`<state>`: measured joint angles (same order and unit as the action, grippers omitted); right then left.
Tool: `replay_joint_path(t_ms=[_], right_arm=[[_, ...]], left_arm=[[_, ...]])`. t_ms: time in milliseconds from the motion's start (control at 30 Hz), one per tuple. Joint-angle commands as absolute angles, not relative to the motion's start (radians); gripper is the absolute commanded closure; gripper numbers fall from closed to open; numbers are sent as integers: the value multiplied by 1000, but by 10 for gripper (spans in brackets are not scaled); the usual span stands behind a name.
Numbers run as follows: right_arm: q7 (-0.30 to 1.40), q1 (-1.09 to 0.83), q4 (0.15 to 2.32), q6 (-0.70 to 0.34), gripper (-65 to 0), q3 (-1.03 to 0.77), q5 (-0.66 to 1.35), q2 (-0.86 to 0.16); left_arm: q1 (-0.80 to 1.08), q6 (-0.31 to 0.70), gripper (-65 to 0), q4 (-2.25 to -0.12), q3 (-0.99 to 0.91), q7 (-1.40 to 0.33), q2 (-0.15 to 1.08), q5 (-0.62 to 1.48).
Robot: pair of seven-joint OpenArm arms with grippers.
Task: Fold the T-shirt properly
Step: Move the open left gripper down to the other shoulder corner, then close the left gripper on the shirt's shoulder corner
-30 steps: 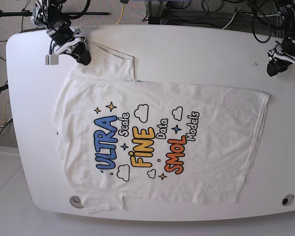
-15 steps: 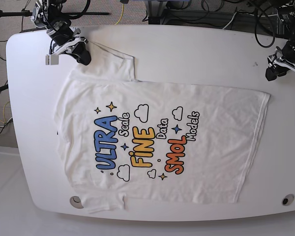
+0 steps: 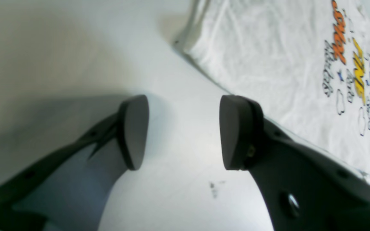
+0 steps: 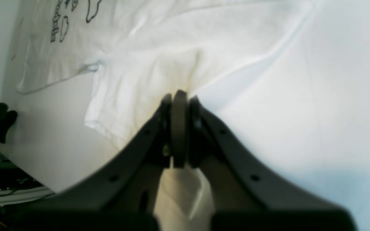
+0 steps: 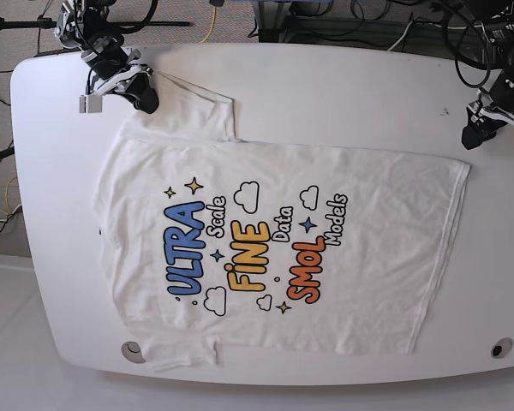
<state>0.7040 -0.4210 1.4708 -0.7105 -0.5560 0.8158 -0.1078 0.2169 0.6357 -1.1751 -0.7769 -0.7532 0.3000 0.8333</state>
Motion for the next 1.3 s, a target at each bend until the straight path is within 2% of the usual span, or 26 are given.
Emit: replay_joint_path(t_ms=[0, 533, 1267], right_arm=[[726, -425, 1474, -698, 0, -559, 789, -113], [737, -428, 1472, -698, 0, -552, 778, -112], [735, -428, 1473, -698, 0, -551, 781, -113]], left_arm=[[217, 634, -326, -1167, -762, -791, 308, 795], [192, 602, -330, -1210, -608, -770, 309, 775], [143, 590, -331, -1199, -599, -770, 270, 754]])
